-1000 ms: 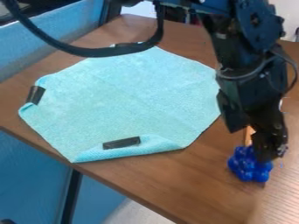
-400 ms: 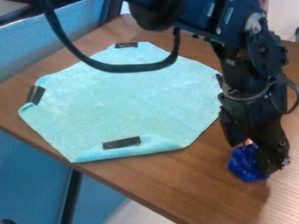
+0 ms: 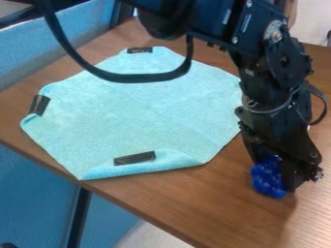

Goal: Put the blue figure on top edge of the cloth

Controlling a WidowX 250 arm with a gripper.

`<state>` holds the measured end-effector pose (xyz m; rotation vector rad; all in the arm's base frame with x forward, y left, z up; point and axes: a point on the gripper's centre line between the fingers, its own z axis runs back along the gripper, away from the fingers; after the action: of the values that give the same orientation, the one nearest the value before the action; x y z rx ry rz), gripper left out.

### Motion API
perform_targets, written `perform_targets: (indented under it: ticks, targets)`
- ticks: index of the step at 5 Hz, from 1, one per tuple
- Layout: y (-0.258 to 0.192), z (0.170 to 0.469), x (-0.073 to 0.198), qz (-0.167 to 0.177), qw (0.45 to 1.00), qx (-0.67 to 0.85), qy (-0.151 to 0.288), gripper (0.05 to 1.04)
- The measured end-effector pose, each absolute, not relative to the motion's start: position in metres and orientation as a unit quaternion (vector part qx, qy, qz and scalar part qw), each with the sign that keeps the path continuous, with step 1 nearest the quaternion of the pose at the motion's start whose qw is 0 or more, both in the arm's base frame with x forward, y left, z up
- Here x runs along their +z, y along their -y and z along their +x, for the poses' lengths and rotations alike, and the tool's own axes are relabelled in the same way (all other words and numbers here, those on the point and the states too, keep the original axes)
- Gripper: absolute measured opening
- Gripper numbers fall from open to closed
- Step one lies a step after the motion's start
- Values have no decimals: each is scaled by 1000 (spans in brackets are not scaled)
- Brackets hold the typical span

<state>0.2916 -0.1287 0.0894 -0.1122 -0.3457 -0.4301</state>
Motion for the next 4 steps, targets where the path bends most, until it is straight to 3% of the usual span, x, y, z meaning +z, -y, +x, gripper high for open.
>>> perform_targets:
  ticks: [2, 4]
  targets:
    - [88, 282, 104, -65, 971, -185, 138, 709]
    - [41, 302, 145, -83, 973, -153, 150, 618]
